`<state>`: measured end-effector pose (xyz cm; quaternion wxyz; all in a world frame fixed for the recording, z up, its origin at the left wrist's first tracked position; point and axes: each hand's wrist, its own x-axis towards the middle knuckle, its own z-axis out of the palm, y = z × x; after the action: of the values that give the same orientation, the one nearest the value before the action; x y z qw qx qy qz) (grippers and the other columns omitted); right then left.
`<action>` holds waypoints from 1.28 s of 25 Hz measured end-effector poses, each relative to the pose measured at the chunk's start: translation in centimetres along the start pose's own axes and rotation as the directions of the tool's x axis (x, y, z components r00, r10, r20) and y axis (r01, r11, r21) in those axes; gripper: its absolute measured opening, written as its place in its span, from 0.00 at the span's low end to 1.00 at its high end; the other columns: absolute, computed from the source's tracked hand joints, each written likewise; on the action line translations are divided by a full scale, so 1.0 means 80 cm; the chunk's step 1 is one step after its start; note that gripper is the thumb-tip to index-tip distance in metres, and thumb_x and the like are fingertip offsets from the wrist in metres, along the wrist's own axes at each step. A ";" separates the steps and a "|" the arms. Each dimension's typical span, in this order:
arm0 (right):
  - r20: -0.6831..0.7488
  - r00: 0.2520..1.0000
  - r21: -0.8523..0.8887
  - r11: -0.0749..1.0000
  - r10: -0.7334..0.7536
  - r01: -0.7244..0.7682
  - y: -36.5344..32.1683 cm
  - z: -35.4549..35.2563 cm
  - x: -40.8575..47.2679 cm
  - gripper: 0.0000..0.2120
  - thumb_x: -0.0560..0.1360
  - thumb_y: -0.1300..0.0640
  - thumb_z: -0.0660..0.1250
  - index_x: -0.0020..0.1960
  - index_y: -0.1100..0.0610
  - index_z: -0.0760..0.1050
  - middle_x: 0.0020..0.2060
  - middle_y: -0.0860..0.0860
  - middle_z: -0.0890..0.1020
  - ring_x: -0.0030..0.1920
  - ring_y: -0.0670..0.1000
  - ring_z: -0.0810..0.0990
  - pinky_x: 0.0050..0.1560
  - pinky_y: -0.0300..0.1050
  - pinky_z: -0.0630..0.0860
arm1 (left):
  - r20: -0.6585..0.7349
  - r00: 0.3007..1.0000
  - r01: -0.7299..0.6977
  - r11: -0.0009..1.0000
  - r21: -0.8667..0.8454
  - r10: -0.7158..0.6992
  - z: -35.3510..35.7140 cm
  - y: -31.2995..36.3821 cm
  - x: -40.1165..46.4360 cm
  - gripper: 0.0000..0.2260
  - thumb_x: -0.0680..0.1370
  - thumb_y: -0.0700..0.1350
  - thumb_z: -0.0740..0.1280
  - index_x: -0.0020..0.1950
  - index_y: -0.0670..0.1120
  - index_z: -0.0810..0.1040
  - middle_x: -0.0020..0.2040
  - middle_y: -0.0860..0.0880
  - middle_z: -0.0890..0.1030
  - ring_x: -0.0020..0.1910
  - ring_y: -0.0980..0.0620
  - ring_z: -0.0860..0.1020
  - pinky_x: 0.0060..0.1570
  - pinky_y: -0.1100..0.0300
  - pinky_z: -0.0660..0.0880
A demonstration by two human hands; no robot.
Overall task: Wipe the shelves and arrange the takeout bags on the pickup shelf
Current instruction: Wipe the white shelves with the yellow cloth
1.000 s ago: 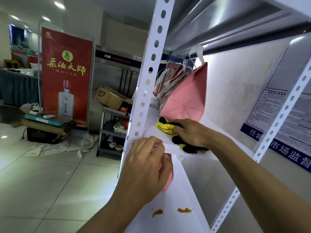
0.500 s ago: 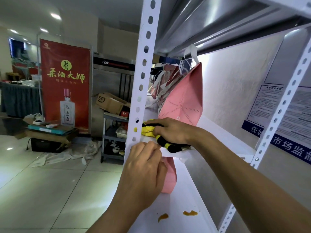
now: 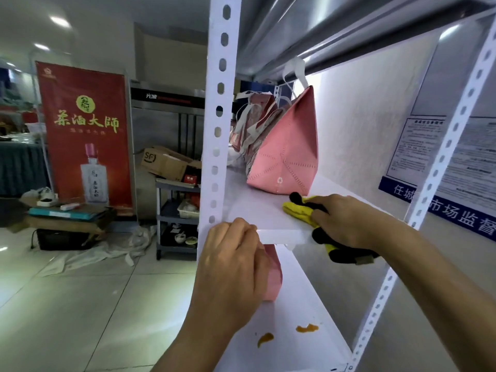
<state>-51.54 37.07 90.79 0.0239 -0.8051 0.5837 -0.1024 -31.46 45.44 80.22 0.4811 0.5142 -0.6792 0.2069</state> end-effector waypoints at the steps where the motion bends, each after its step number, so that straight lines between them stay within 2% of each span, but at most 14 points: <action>1: -0.019 0.999 -0.019 0.999 0.045 -0.046 -0.001 0.003 0.002 0.20 0.82 0.48 0.53 0.71 0.44 0.72 0.50 0.51 0.80 0.48 0.53 0.78 0.48 0.49 0.73 | 0.009 1.000 0.003 1.000 0.004 -0.003 -0.001 0.000 0.000 0.12 0.78 0.42 0.59 0.53 0.40 0.80 0.47 0.47 0.77 0.45 0.47 0.73 0.48 0.50 0.72; 6: -0.076 0.994 0.050 0.996 0.083 -0.079 -0.032 0.014 0.031 0.19 0.83 0.45 0.53 0.65 0.51 0.75 0.47 0.51 0.80 0.46 0.53 0.78 0.46 0.48 0.73 | 0.027 1.000 0.003 1.000 0.005 -0.003 -0.008 0.000 0.000 0.12 0.78 0.42 0.58 0.51 0.40 0.80 0.47 0.47 0.78 0.45 0.47 0.72 0.49 0.50 0.73; 9: -0.128 0.991 0.104 0.995 0.023 -0.010 -0.032 0.025 0.003 0.20 0.81 0.42 0.53 0.69 0.45 0.73 0.44 0.43 0.75 0.40 0.42 0.74 0.40 0.41 0.69 | 0.042 0.999 0.004 1.000 -0.001 -0.004 -0.009 0.002 0.000 0.13 0.79 0.43 0.57 0.49 0.41 0.80 0.46 0.47 0.77 0.45 0.47 0.72 0.50 0.49 0.73; 11: -0.100 0.991 0.116 0.988 -0.087 0.099 -0.039 0.024 -0.005 0.21 0.80 0.45 0.54 0.70 0.43 0.73 0.51 0.42 0.79 0.46 0.45 0.77 0.43 0.38 0.70 | 0.035 0.999 0.007 1.000 0.001 -0.007 -0.008 0.002 0.000 0.13 0.79 0.43 0.56 0.49 0.41 0.80 0.46 0.46 0.77 0.45 0.47 0.73 0.51 0.49 0.73; 12: -0.065 0.990 0.131 0.982 -0.125 0.132 -0.046 0.018 0.004 0.20 0.81 0.47 0.55 0.72 0.44 0.72 0.58 0.46 0.80 0.51 0.49 0.78 0.48 0.40 0.71 | 0.029 1.000 0.011 1.000 0.002 -0.011 -0.007 0.002 0.001 0.13 0.79 0.43 0.56 0.48 0.40 0.80 0.46 0.46 0.78 0.45 0.46 0.73 0.51 0.49 0.73; 14: 0.015 0.994 0.169 0.980 -0.111 0.107 -0.060 0.007 0.035 0.21 0.84 0.49 0.55 0.75 0.47 0.71 0.64 0.52 0.79 0.56 0.53 0.76 0.54 0.43 0.70 | 0.014 1.000 0.019 1.000 0.005 -0.019 -0.006 0.005 0.004 0.13 0.79 0.42 0.56 0.46 0.40 0.79 0.45 0.45 0.77 0.44 0.45 0.73 0.49 0.48 0.73; 17: 0.067 0.995 0.196 0.978 -0.080 0.065 -0.077 0.008 0.047 0.21 0.83 0.47 0.55 0.75 0.44 0.69 0.58 0.50 0.82 0.50 0.52 0.78 0.48 0.43 0.73 | -0.010 1.000 0.021 1.000 0.019 -0.021 -0.005 0.007 0.005 0.14 0.79 0.42 0.55 0.44 0.39 0.79 0.44 0.44 0.76 0.42 0.44 0.73 0.48 0.46 0.73; 19: 0.002 0.991 0.184 0.974 -0.134 0.131 -0.068 0.022 0.021 0.23 0.80 0.44 0.54 0.75 0.40 0.68 0.60 0.46 0.81 0.52 0.51 0.77 0.49 0.42 0.71 | -0.029 0.999 0.013 1.000 0.014 -0.013 -0.004 0.007 0.002 0.13 0.79 0.42 0.55 0.44 0.39 0.78 0.43 0.44 0.76 0.42 0.45 0.71 0.48 0.47 0.72; 21: -0.045 0.985 0.177 0.969 -0.164 0.170 -0.060 0.028 0.004 0.23 0.79 0.44 0.53 0.73 0.41 0.70 0.63 0.47 0.78 0.53 0.50 0.74 0.51 0.43 0.68 | -0.050 0.999 0.007 1.000 0.010 -0.006 -0.004 0.006 0.001 0.13 0.79 0.42 0.56 0.43 0.40 0.77 0.42 0.45 0.75 0.41 0.46 0.71 0.47 0.48 0.72; 23: -0.039 0.996 0.206 0.975 -0.080 0.086 -0.064 0.015 0.031 0.20 0.83 0.47 0.54 0.71 0.49 0.74 0.64 0.52 0.79 0.55 0.53 0.75 0.55 0.45 0.70 | -0.053 0.999 0.013 1.000 0.020 -0.012 -0.002 0.007 0.009 0.11 0.78 0.41 0.57 0.41 0.40 0.76 0.42 0.45 0.75 0.41 0.45 0.71 0.46 0.48 0.71; 25: 0.045 0.998 0.207 0.977 0.033 -0.042 -0.075 0.006 0.050 0.20 0.84 0.46 0.54 0.69 0.53 0.75 0.58 0.54 0.81 0.53 0.55 0.77 0.57 0.45 0.73 | -0.050 0.999 0.020 0.999 0.032 -0.018 -0.003 0.008 0.010 0.11 0.78 0.40 0.58 0.40 0.40 0.76 0.41 0.44 0.75 0.40 0.45 0.71 0.46 0.49 0.71; 27: 0.038 0.999 0.214 0.977 0.001 -0.010 -0.075 0.014 0.037 0.20 0.83 0.45 0.54 0.69 0.50 0.75 0.53 0.52 0.82 0.50 0.54 0.79 0.54 0.44 0.73 | -0.045 0.999 0.016 0.999 0.031 -0.014 -0.003 0.009 0.006 0.11 0.78 0.40 0.58 0.40 0.40 0.76 0.41 0.44 0.75 0.40 0.45 0.70 0.45 0.49 0.70; 30: -0.153 0.985 0.221 0.969 -0.081 0.114 -0.047 0.037 -0.019 0.22 0.79 0.41 0.53 0.71 0.38 0.70 0.60 0.46 0.79 0.56 0.51 0.77 0.52 0.42 0.69 | -0.024 1.000 0.000 1.000 0.015 0.001 -0.003 0.006 0.004 0.08 0.77 0.41 0.59 0.42 0.41 0.75 0.41 0.44 0.75 0.39 0.45 0.69 0.43 0.49 0.69; 32: -0.183 0.983 0.227 0.972 -0.019 0.061 -0.029 0.036 -0.021 0.24 0.75 0.40 0.52 0.69 0.36 0.71 0.54 0.43 0.78 0.50 0.49 0.77 0.49 0.43 0.69 | 0.021 1.000 0.004 0.999 0.038 -0.005 -0.003 0.007 0.004 0.07 0.78 0.43 0.60 0.48 0.42 0.76 0.43 0.45 0.75 0.40 0.45 0.69 0.45 0.50 0.69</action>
<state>-49.32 39.20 88.13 0.0630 -0.7960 0.5510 -0.2425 -31.89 45.64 80.75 0.4645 0.5270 -0.6790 0.2132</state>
